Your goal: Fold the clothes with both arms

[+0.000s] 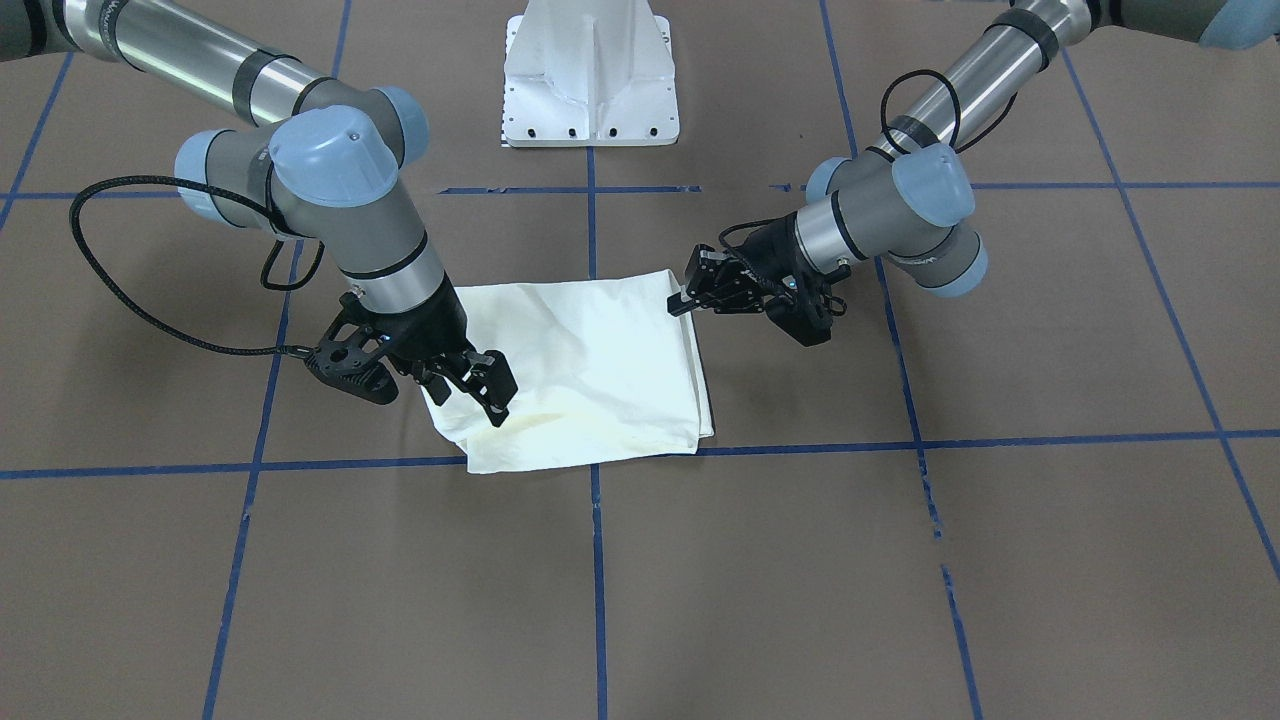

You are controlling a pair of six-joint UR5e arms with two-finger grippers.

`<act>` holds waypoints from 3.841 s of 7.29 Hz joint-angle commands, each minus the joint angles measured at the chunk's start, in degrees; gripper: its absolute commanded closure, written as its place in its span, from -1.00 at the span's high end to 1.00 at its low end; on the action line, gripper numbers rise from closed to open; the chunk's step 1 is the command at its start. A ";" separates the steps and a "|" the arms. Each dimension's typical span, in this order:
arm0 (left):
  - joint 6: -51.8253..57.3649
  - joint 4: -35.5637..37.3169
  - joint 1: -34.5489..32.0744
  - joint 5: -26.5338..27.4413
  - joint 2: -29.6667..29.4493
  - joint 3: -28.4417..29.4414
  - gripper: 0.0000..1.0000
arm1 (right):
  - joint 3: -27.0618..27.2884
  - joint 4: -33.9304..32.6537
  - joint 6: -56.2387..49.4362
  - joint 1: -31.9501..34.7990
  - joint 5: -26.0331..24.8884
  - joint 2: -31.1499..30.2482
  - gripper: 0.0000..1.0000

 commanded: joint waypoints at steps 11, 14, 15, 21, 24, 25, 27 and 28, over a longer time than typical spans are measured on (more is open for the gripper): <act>-0.04 12.74 8.24 7.40 11.85 -15.29 -1.00 | 2.10 0.37 0.33 0.96 3.28 -0.40 1.00; 2.92 23.75 0.88 7.14 19.92 -29.89 -1.00 | 8.67 0.29 -3.16 7.27 11.42 -9.42 1.00; 11.30 23.86 -2.11 6.78 26.57 -32.46 -1.00 | 10.96 0.37 -8.23 10.17 14.42 -14.41 1.00; 78.53 48.26 -41.89 -4.30 38.80 -29.58 -1.00 | 11.95 -7.31 -60.13 38.36 26.21 -32.66 1.00; 81.78 71.48 -48.28 -14.77 37.05 -33.33 1.00 | 17.02 -30.14 -87.50 42.19 26.49 -34.49 1.00; 81.96 70.62 -47.84 -14.49 41.45 -33.89 1.00 | 18.09 -30.73 -88.43 42.19 26.49 -36.68 1.00; 81.70 68.78 -47.49 -15.10 41.76 -29.94 1.00 | 18.10 -29.43 -88.18 41.06 26.41 -37.76 1.00; 81.52 64.42 -47.49 -15.28 41.67 -29.76 1.00 | 18.10 -29.42 -87.83 39.57 26.41 -37.76 1.00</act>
